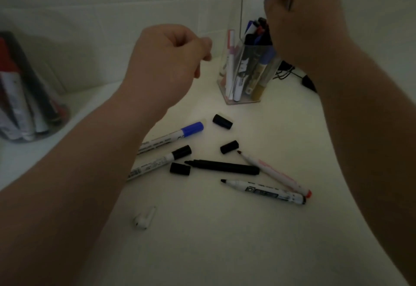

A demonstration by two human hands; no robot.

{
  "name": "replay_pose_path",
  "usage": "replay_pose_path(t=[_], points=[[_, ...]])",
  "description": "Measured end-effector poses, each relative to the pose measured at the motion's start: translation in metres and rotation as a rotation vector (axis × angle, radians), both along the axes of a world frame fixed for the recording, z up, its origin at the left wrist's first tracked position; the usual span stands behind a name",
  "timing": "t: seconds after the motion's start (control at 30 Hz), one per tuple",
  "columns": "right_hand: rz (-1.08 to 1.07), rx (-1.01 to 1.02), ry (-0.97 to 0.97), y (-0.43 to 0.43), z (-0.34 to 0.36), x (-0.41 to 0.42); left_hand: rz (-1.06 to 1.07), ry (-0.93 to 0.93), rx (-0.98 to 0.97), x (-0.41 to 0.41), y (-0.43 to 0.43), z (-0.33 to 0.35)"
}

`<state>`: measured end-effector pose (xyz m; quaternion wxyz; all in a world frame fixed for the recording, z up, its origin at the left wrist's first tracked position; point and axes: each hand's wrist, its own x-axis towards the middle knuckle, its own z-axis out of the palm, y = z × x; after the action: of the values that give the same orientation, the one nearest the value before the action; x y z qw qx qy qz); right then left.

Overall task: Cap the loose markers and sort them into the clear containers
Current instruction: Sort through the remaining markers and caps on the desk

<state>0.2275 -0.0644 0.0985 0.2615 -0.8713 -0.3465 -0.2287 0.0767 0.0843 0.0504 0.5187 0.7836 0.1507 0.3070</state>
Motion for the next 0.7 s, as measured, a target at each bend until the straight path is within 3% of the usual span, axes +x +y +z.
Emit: replay_pose_path(t=[0.07,0.2,0.3,0.7], points=[[0.065,0.007,0.001,-0.018,-0.004,-0.025,-0.039,0.075,0.066,-0.001,-0.004,0.001],[0.307,-0.475,0.273,-0.059,-0.019,-0.079,-0.197,0.272,0.285,-0.008,-0.015,0.002],[0.361,-0.613,0.478,-0.08,-0.038,-0.1,-0.29,0.414,0.461,-0.014,-0.022,0.003],[0.482,-0.832,0.409,-0.089,-0.072,-0.114,-0.231,0.722,0.743,-0.074,-0.005,-0.011]])
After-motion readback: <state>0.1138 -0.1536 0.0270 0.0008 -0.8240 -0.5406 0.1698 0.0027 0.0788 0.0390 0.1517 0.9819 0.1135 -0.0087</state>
